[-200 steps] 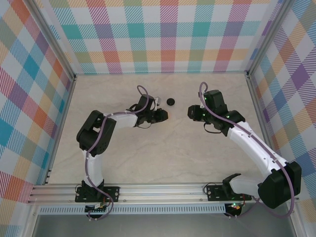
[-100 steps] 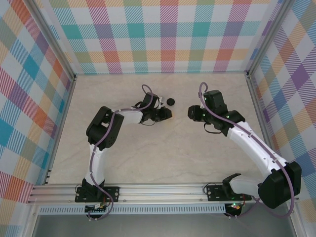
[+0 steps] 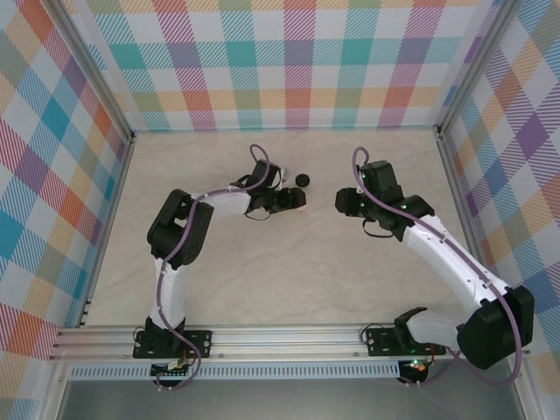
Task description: Insert wireless bluetooth earbuds into charging case
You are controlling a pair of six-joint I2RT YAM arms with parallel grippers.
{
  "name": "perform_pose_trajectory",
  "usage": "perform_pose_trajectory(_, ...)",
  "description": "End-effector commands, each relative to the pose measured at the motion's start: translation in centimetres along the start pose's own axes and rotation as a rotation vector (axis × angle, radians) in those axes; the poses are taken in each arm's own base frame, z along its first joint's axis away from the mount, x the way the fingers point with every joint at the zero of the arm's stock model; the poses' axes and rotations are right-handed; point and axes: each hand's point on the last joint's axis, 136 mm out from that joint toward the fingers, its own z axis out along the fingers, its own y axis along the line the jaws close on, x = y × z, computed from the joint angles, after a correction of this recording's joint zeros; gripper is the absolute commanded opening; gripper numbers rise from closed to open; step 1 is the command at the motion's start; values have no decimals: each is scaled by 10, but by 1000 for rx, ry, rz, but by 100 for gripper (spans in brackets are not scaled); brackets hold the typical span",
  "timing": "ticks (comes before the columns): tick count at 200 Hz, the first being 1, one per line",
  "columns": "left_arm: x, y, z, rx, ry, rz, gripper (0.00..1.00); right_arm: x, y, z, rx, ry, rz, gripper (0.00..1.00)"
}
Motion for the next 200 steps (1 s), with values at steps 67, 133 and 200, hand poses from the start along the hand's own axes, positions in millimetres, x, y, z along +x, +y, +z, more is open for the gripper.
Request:
perform_pose_trajectory(67,-16,13,-108,-243,-148,152,73,-7,-65,8,364,-79,-46,42)
perform_pose_trajectory(133,-14,48,-175,-395,-204,195,74,-20,-115,8,605,-176,-143,46)
perform_pose_trajectory(200,-12,115,-225,-631,-252,144,80,-5,-170,27,666,-158,-88,59)
